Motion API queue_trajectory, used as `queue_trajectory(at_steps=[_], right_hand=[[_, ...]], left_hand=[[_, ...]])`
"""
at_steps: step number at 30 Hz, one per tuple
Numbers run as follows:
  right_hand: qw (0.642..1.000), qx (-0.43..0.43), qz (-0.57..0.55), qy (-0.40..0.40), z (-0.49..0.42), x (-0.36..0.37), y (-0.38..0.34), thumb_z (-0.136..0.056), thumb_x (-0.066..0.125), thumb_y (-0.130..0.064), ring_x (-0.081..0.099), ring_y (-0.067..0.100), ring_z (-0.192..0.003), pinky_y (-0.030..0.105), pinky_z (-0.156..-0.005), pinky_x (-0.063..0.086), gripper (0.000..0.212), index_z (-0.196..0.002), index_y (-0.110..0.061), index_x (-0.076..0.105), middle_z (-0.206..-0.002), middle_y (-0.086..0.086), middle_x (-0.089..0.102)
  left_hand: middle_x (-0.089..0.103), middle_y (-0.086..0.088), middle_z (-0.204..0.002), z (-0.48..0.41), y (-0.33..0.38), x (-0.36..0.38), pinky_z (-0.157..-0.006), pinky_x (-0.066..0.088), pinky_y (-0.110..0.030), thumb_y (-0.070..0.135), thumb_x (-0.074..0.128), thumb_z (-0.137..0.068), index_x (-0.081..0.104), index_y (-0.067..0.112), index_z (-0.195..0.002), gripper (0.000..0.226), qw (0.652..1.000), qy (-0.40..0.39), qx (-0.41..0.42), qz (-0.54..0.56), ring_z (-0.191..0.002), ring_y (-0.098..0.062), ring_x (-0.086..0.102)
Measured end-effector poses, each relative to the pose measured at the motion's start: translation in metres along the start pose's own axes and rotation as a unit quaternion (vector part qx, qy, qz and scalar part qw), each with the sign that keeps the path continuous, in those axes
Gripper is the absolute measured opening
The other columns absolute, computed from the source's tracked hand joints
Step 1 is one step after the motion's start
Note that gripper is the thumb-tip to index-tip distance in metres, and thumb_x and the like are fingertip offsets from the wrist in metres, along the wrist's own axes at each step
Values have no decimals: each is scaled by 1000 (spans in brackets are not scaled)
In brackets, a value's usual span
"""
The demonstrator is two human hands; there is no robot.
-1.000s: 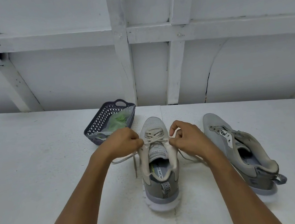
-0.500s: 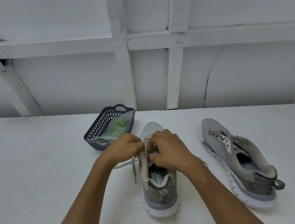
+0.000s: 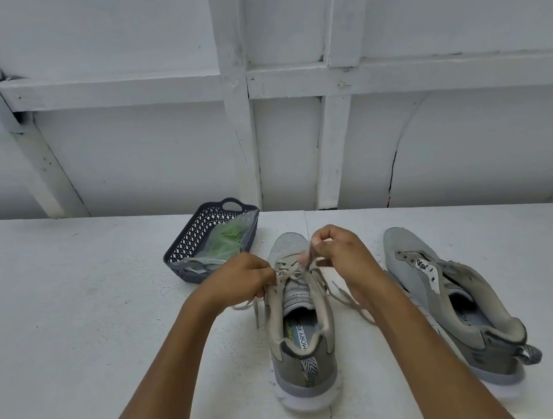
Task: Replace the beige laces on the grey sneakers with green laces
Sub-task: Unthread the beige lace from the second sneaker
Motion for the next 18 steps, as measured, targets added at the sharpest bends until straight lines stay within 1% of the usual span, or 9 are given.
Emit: queue_trajectory(at_steps=[2,5,8,10,11,13,15,16,18], right_hand=[[1000,17,23,-1,-1,-2,6,-98,46,-6,62,19,-75,33,-78,48,21,-80,-14,55,-63,-2,62],[985,-9,167,-37,1,2,14,-94,56,-18,51,10,-67,30,-70,42,16,-79,-20,61,-69,-8,58],[940,-66,327,-69,-1,9,13,-85,67,-34,60,7,-84,31,-80,47,8,-81,-27,68,-86,-13,68],[911,-94,395,-77,-1,14,11,-83,69,-37,61,12,-91,35,-86,47,6,-82,-31,71,-90,-13,70],[907,-112,400,-72,-1,15,10,-84,70,-35,60,13,-90,34,-84,46,5,-84,-31,72,-90,-13,69],[942,-130,305,-49,2,17,4,-87,70,-26,59,11,-88,32,-82,46,4,-82,-27,71,-89,-8,68],[988,-109,101,-38,6,15,-5,-92,66,-18,63,12,-93,29,-84,47,12,-81,-22,64,-92,-3,72],[995,-89,22,-43,6,12,-9,-95,61,-16,66,14,-95,27,-83,48,14,-81,-20,60,-90,-1,75],[996,-66,-29,-46,6,9,-15,-100,54,-16,68,23,-82,29,-76,48,18,-82,-18,54,-70,0,71]], left_hand=[[57,1,-55,-1,-1,1,-52,38,-24,12,58,-91,67,2,-68,26,1000,-1,-1,4,-49,-10,46],[58,1,-56,-2,0,3,-53,38,-23,14,58,-90,64,9,-63,29,1000,0,3,-10,-48,-8,47],[57,0,-57,-1,2,1,-54,39,-24,13,57,-90,62,10,-62,29,1000,2,6,-21,-50,-9,47],[57,-1,-58,0,2,1,-54,39,-24,13,56,-90,63,8,-63,28,1000,2,8,-23,-51,-11,47],[57,-2,-58,1,2,1,-53,38,-24,12,56,-91,63,6,-65,27,1000,2,9,-22,-50,-10,46],[57,-2,-58,1,2,1,-51,38,-22,13,55,-91,64,4,-68,27,1000,1,9,-22,-49,-9,47],[58,0,-58,1,3,1,-49,38,-18,13,54,-92,63,7,-66,29,1000,-1,7,-23,-47,-7,47],[59,0,-58,1,3,1,-48,38,-17,14,54,-93,63,9,-65,30,1000,-3,6,-24,-47,-6,48],[59,0,-59,1,2,0,-48,38,-17,15,54,-94,63,8,-67,29,1000,-4,3,-22,-48,-7,48]])
Point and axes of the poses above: each hand's wrist, its own z-axis away from the middle knuckle, its own x-axis out of the palm, y = z × x, the point moved 1 cm from there along -z, towards the middle knuckle
